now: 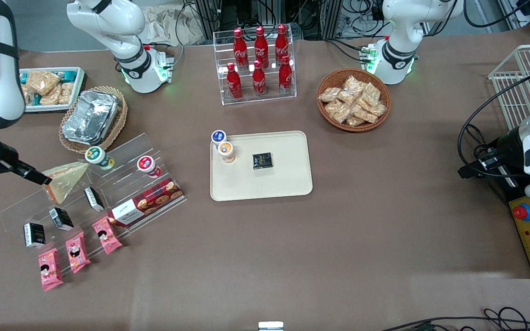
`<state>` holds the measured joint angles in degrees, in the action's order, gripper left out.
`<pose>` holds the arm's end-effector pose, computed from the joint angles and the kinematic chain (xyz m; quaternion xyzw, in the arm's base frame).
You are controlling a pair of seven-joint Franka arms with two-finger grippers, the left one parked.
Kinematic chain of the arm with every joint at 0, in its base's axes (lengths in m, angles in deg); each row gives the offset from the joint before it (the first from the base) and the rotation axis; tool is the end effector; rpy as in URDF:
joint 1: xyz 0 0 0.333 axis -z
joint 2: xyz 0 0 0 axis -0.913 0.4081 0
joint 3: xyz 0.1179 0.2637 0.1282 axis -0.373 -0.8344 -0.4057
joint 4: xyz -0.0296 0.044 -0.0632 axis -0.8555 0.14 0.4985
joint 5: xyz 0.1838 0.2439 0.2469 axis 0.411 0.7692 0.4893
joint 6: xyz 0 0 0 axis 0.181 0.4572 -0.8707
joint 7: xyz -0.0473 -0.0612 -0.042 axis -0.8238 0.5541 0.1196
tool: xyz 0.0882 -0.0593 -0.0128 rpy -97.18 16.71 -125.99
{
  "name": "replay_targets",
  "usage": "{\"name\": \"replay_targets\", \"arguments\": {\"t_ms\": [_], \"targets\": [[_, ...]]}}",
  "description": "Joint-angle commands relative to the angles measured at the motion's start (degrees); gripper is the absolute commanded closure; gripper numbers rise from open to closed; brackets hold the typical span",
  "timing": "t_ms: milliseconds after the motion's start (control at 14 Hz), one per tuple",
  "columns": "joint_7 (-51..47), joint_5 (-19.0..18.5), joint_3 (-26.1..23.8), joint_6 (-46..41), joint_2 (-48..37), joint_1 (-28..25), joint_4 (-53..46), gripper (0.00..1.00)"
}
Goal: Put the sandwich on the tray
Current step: 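Reach the right gripper to the wrapped sandwich in the acrylic stand and grasp it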
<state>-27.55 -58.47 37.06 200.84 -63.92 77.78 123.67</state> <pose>0.5359 -0.1523 0.4223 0.9625 -0.2712 -0.0010 0.0023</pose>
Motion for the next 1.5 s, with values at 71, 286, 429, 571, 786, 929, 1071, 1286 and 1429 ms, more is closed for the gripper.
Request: {"name": "replay_targets", "arguments": {"t_ms": [71, 286, 429, 571, 786, 929, 1071, 1286, 1429], "targets": [[-1.1, -0.7, -0.3, 4.6, -1.7, -0.2, 4.9, 0.01], [-1.1, -0.7, -0.4, 7.3, -1.5, -0.3, 7.1, 0.01], [-1.1, -0.7, -0.4, 8.7, -0.9, -0.3, 8.0, 0.01], [-1.1, -0.7, -0.4, 8.8, -0.4, -0.3, 8.0, 0.02], [-1.1, -0.8, -0.5, 8.6, 0.2, -0.3, 8.0, 0.54], [-1.1, -0.8, -0.5, 8.5, 0.3, -0.4, 8.0, 0.86], [-1.1, -0.8, -0.5, 8.5, 0.8, -0.5, 8.0, 1.00], [-1.1, -0.8, -0.6, 8.6, 0.9, -0.4, 7.9, 1.00], [-0.2, -0.8, -0.6, 8.1, 0.1, -0.3, 7.2, 1.00]]}}
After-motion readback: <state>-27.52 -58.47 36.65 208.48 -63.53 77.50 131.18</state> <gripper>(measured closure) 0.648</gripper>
